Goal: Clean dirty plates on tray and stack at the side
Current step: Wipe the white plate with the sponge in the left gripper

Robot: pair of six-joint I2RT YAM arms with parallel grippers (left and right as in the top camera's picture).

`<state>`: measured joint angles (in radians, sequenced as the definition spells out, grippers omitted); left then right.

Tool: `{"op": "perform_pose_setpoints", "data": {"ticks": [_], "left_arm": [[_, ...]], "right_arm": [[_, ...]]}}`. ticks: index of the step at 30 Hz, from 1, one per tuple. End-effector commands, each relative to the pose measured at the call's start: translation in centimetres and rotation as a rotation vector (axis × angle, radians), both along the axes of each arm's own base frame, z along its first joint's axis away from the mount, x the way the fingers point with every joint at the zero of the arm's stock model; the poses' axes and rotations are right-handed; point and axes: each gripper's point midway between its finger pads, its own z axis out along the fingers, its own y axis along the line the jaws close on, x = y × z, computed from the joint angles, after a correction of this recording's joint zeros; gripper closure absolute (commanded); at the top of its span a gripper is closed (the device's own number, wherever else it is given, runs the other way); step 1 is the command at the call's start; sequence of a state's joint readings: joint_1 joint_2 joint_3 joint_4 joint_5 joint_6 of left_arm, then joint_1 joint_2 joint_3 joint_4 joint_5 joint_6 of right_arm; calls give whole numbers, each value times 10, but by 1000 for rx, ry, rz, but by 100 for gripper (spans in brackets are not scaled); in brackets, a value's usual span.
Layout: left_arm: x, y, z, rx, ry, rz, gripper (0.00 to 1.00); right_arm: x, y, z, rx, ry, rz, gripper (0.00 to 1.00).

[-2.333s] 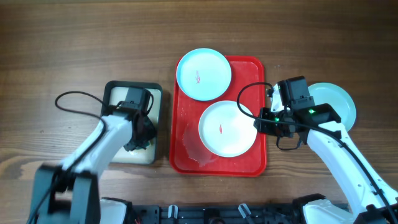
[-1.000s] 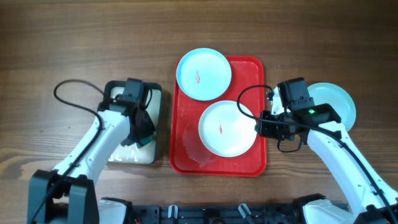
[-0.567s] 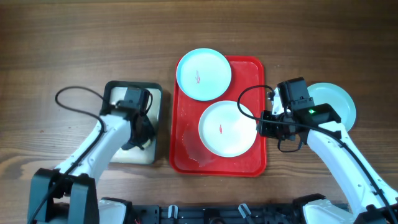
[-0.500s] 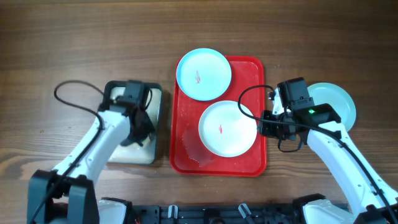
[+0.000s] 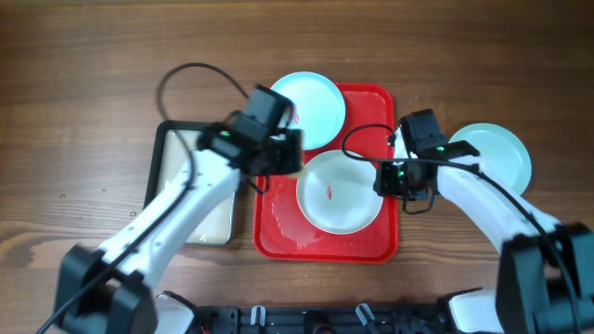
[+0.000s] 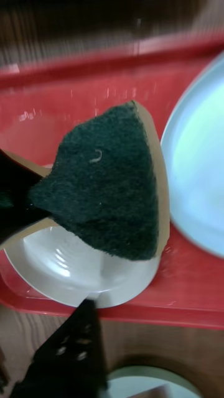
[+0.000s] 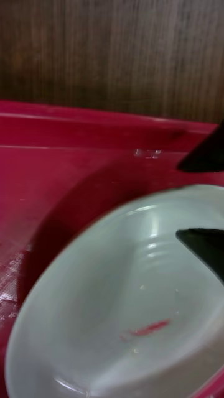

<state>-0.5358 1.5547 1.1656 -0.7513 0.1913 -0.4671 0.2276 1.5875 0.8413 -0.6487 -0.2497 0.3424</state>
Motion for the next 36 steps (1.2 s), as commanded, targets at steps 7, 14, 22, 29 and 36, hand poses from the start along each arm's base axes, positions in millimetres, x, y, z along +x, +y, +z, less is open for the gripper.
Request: {"op": "perform_pose_setpoints", "data": {"ticks": [7,14,22,29,36], "left_arm": [[-33,-82,-88,-9,191,-125,96],[-16,-44,-139,255,143,87,96],[2,56,-134,580,126,241,96],[-22,-74,-125,-10,270,-85,96],[-47,-117,-116,-93,263,-193,96]], "right_arm": [[5,2,-34,-7,74,-26,96],[1,1,-35,-12,91,-25,96],[-3,0,-35,-16,106,-25,96],[-3,0,-35,-16,105,-23,96],[-2,0,-35,-19,101,-23,96]]}}
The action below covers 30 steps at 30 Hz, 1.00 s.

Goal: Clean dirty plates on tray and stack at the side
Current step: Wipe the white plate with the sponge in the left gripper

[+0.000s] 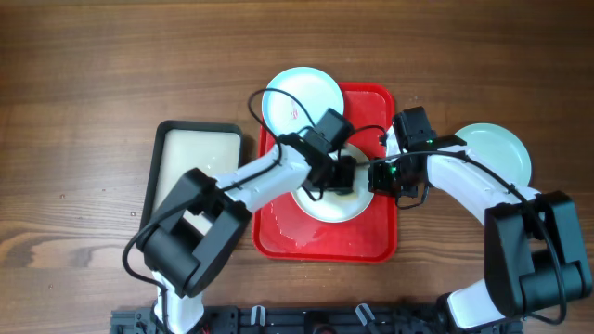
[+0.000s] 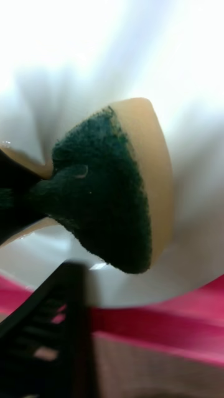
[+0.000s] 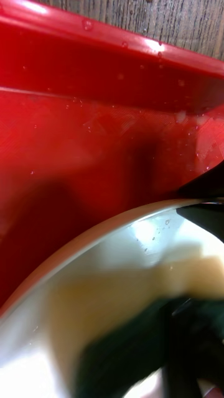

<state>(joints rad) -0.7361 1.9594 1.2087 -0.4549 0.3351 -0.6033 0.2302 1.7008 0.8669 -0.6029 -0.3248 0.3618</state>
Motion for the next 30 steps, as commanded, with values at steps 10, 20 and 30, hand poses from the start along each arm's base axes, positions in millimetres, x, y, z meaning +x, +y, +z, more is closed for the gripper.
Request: {"op": "perform_pose_setpoints", "data": {"ticks": [10,20,30], "left_arm": [[4,153,-34,578,73,289,96],[-13,122,41,347,70,281,96],[-16,270,93,638,-20,579,96]], "right_arm": [[-7,-15,-16,-85,38,-15,96],[-7,-15,-16,-87,39,-13,95],[-4,-15,-16,-86,20,10,94]]}}
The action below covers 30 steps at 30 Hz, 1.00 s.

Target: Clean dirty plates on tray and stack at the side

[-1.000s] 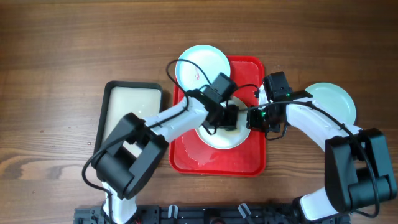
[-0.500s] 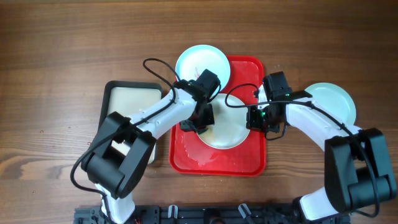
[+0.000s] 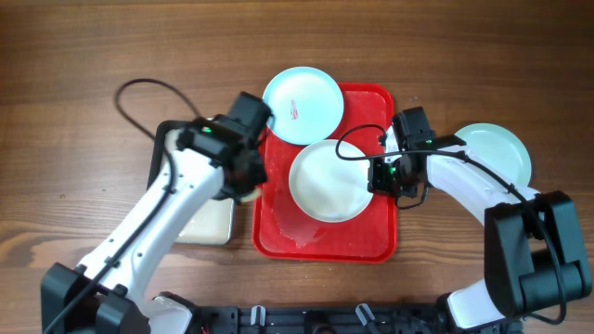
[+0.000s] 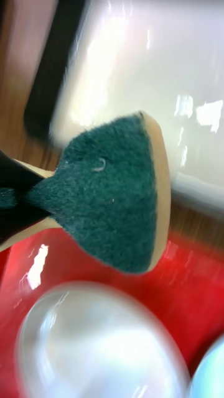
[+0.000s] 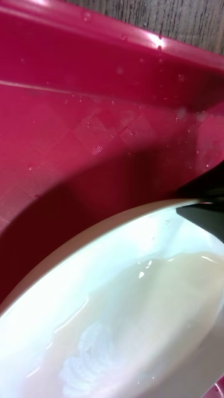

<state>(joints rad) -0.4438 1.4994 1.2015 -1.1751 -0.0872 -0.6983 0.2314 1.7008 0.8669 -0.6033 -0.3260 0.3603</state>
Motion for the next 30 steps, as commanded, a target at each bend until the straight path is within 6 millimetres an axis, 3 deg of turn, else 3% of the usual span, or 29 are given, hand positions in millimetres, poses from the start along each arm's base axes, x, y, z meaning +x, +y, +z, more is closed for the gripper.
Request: {"op": "perform_pose_setpoints", "data": {"ticks": [1,3,5,7,9,11,14,17,18,20,24,30], "left_arm": [[3,60,-22,172,-5,109,96],[2,77,-50,149,6,141,96],[-1,78,-76,52,21,114,96],[-4,69,-87,-61,33,83,93],[-2,65,-87,-93,30,73,83],[-3,65,-86,-93,30,73,60],[-7,66,-84,-91,42,74,42],[-12,66,-78,-95,43,74,5],[-13,65,-76,-97,41,73,0],[-16,65,-69,-105,28,72,0],[-14,65,-56,-113,-21,69,0],[-14,65,-55,-113,-25,69,0]], "right_arm": [[0,-14,-16,-83,5,7,91],[5,-10,-14,-61,-19,9,96],[3,1,-10,4,-16,39,96],[3,0,-2,1,-29,37,96],[4,-8,12,-45,-59,-7,96],[5,-15,40,-106,-148,-9,96],[1,-15,74,-161,-263,-4,96],[-5,-19,111,-274,-417,-13,96],[-5,-20,117,-306,-452,-18,96],[-3,-20,134,-389,-557,8,96],[-5,-4,149,-536,-680,143,96],[-7,12,176,-677,-839,216,96]]}}
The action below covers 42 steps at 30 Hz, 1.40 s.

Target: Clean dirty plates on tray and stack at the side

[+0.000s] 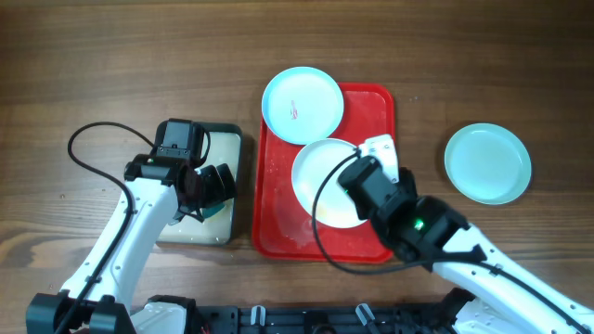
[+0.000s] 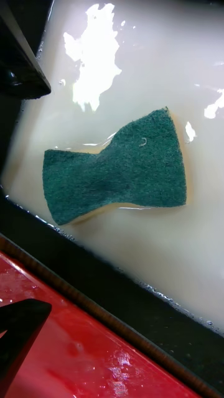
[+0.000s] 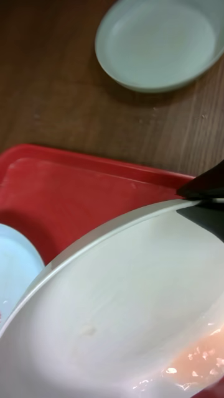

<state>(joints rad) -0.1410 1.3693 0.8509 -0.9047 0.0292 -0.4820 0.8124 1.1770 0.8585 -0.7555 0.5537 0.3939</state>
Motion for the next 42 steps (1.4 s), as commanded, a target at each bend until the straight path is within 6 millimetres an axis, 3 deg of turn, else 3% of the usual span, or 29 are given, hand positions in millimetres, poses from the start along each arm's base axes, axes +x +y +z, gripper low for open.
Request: {"op": "perform_pose_setpoints", "data": {"ticks": [1,3,8,16,30,42], "left_arm": [[0,-1,3,-16,-10,-4,0],[0,-1,3,-16,-10,-4,0],[2,-2,3,-17,-18,-3,0],[2,-2,3,-17,-18,-3,0],[2,-2,3,-17,-18,-3,0],[2,-2,3,-17,-18,-3,0]], "right_arm": [[13,0,37,-130,-168,13,96],[15,22,52,-202,-215,160,96],[17,37,96,-347,-433,184,96],[11,49,106,-359,-481,212,96],[13,52,110,-478,-480,296,96],[15,46,121,-518,-519,251,96]]}}
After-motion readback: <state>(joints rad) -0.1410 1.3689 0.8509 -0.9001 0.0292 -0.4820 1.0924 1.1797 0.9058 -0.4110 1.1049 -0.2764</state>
